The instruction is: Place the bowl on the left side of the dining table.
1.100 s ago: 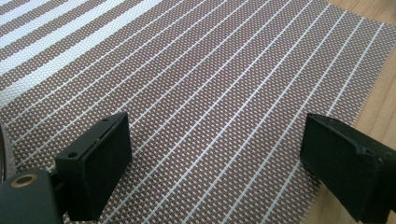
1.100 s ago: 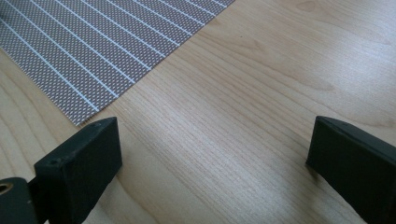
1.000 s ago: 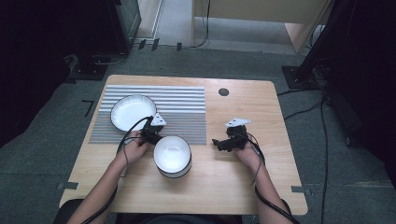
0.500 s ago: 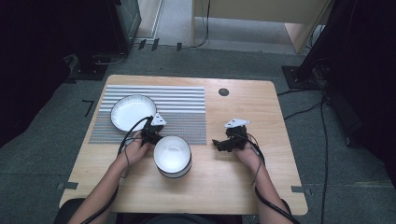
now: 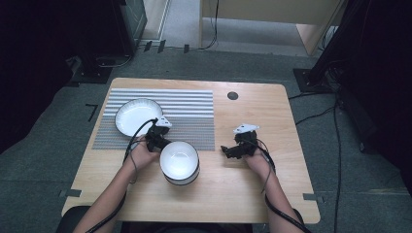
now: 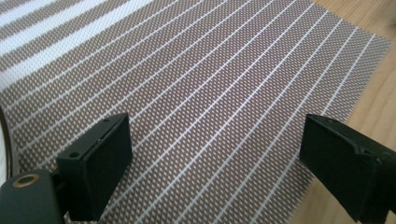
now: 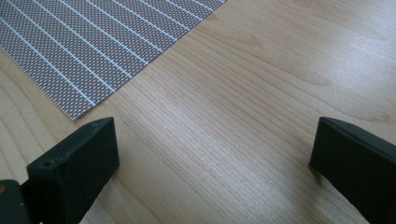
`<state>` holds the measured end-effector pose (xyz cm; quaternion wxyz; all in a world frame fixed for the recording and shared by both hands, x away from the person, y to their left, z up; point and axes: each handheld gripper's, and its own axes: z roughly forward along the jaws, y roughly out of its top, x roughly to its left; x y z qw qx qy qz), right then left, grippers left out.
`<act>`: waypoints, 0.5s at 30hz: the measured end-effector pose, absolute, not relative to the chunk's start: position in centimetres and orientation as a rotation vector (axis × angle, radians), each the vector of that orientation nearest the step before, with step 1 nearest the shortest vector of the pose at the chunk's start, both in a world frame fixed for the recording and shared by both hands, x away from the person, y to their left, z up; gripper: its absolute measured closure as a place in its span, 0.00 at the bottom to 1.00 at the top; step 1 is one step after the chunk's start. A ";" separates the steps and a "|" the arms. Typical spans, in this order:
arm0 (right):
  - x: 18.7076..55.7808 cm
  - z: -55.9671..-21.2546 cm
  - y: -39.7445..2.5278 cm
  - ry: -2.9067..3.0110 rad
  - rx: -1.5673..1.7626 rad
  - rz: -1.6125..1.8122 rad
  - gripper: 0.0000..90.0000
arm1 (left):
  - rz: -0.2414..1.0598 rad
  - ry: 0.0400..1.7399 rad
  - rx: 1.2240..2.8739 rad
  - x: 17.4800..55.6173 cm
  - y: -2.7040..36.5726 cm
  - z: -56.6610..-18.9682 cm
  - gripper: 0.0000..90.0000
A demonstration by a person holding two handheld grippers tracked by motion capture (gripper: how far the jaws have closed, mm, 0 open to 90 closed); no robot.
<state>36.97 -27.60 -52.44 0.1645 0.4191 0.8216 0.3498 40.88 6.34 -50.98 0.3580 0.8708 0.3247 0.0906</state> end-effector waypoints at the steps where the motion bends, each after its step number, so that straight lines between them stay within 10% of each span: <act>1: 37.0 -52.4 -27.6 2.342 1.194 0.997 0.00 | 0.261 0.844 2.266 40.8 6.4 -50.8 0.19; 15: 37.1 -52.5 -27.5 2.346 1.191 0.993 0.00 | 0.152 0.882 2.295 40.6 7.5 -48.7 0.26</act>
